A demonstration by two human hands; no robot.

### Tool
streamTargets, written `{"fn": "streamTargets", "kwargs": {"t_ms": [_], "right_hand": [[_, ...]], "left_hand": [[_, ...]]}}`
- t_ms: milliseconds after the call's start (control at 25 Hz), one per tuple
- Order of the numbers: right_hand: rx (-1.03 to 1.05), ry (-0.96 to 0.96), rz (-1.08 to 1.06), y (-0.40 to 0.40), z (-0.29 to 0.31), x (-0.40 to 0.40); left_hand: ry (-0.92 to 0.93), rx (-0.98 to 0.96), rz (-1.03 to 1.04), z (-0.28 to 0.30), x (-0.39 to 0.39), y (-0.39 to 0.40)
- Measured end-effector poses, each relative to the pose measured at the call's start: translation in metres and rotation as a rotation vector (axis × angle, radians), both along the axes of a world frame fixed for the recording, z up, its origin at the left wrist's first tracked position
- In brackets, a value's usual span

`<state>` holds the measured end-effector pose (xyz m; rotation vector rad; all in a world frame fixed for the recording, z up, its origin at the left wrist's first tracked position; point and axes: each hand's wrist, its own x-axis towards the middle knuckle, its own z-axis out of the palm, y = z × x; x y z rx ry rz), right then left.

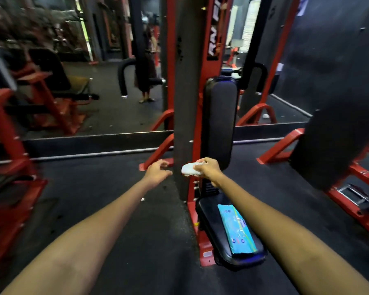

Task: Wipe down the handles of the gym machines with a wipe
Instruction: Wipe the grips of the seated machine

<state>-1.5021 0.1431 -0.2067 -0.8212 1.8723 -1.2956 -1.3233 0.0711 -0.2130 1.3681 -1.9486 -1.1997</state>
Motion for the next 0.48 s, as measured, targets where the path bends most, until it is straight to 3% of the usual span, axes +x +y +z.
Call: {"fn": "streamTargets", "kwargs": {"t_ms": [120,240,360,480], "right_hand": [[0.038,0.3,0.187,-0.036,0.005,0.043],[0.035,0.466,0.387,-0.076,0.012,0.099],[0.014,0.577,0.511,-0.114,0.016,0.159],[-0.005,0.597,0.598,-0.15,0.018,0.227]], "left_hand": [[-0.354,-0.028,-0.002,-0.002,0.066,-0.021],[-0.663,0.077,-0.012,0.001,0.13,-0.033],[-0.851,0.228,-0.007,0.014,0.19,-0.033],[-0.9,0.33,0.028,0.034,0.247,-0.029]]}}
